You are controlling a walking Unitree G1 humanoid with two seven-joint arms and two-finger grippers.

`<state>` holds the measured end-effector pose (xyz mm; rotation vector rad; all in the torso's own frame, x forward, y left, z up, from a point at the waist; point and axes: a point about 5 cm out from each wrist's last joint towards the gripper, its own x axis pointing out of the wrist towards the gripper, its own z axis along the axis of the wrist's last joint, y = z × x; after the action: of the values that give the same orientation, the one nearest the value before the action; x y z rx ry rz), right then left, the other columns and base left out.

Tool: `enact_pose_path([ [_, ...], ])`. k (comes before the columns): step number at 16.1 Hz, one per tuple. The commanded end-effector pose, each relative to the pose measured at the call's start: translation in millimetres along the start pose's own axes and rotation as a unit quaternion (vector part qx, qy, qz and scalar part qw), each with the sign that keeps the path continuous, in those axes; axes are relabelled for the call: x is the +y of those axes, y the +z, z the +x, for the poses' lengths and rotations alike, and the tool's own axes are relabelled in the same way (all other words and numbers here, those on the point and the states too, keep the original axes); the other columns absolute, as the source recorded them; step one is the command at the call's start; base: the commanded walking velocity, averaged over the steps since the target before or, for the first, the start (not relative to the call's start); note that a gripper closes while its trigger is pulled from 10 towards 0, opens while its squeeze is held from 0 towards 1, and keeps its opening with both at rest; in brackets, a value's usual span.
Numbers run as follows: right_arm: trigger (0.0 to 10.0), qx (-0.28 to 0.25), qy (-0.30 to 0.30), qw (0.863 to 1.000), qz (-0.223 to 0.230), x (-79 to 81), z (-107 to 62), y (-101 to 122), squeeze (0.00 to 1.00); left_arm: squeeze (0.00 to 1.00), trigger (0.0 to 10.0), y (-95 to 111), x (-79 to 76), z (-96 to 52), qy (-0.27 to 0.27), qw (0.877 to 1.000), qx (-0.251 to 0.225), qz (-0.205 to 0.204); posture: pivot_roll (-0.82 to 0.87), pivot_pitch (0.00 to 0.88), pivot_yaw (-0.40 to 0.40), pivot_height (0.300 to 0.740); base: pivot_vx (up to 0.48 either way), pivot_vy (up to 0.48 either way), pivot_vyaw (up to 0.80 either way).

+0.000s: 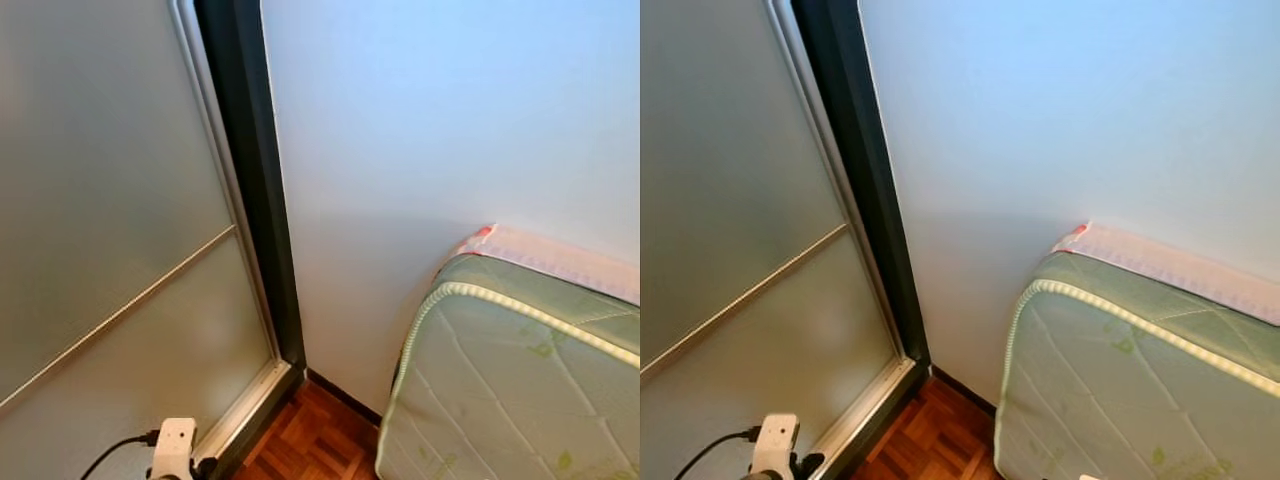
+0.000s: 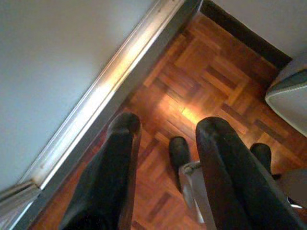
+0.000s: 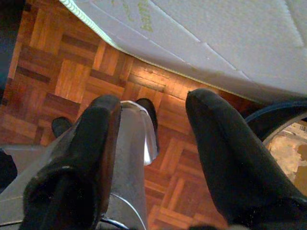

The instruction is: Clean up the room

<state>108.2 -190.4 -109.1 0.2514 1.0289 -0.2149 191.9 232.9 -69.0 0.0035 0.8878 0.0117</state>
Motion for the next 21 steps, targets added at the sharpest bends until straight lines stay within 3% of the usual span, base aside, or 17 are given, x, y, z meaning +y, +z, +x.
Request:
enact_pose_path([
  [1, 10.0, 0.016, 0.005, 1.000, 0.011, 3.5, -1.4, -8.8, 0.00, 0.00, 10.0, -0.7, 5.2, -1.1, 0.005, 1.000, 0.005, 0.000, -0.08, 0.000, 0.043, 0.740, 0.000, 0.000, 0.00],
  [7, 10.0, -0.015, -0.013, 1.000, -0.014, -4.1, -1.2, 0.9, 0.00, 0.00, 10.0, -1.3, -5.8, 1.1, 0.003, 1.000, -0.006, -0.031, -0.07, 0.000, -0.024, 0.740, 0.000, 0.000, 0.00],
  [8, 10.0, -0.025, -0.016, 0.999, -0.021, -8.4, 0.3, 10.8, 0.00, 0.00, 10.0, -2.5, -10.0, 1.7, 0.000, 0.999, -0.005, -0.034, -0.07, 0.000, -0.037, 0.740, 0.000, 0.000, 0.00],
  [9, 10.0, -0.074, -0.021, 0.997, -0.031, -23.1, 6.4, 67.9, 0.00, 0.00, 10.0, -3.7, -14.7, 2.3, -0.004, 0.999, -0.005, -0.037, -0.06, 0.000, -0.046, 0.740, 0.000, 0.000, 0.00],
  [10, 10.0, -0.097, -0.022, 0.995, -0.032, -29.0, 6.6, 95.7, 0.00, 0.00, 10.0, -4.2, -16.9, 2.6, -0.005, 0.999, -0.004, -0.038, -0.06, 0.000, -0.051, 0.740, 0.000, 0.000, 0.00],
  [11, 10.0, -0.103, -0.022, 0.994, -0.034, -31.1, 6.2, 103.7, 0.00, 0.00, 10.0, -4.8, -19.5, 3.0, -0.006, 0.999, -0.004, -0.040, -0.05, 0.000, -0.056, 0.740, 0.000, 0.000, 0.00],
  [16, 10.0, -0.087, -0.010, 0.996, -0.037, -19.8, 9.2, 99.1, 0.00, 0.00, 10.0, -7.8, -17.6, 2.0, 0.002, 0.999, -0.002, -0.046, -0.04, 0.000, -0.061, 0.740, 0.000, 0.000, 0.00],
  [21, 10.0, -0.072, -0.008, 0.997, -0.024, -18.4, 9.5, 88.5, 0.00, 0.00, 10.0, -7.3, -14.6, 1.6, 0.001, 0.999, -0.002, -0.041, -0.05, 0.000, -0.039, 0.740, 0.000, 0.000, 0.00],
])
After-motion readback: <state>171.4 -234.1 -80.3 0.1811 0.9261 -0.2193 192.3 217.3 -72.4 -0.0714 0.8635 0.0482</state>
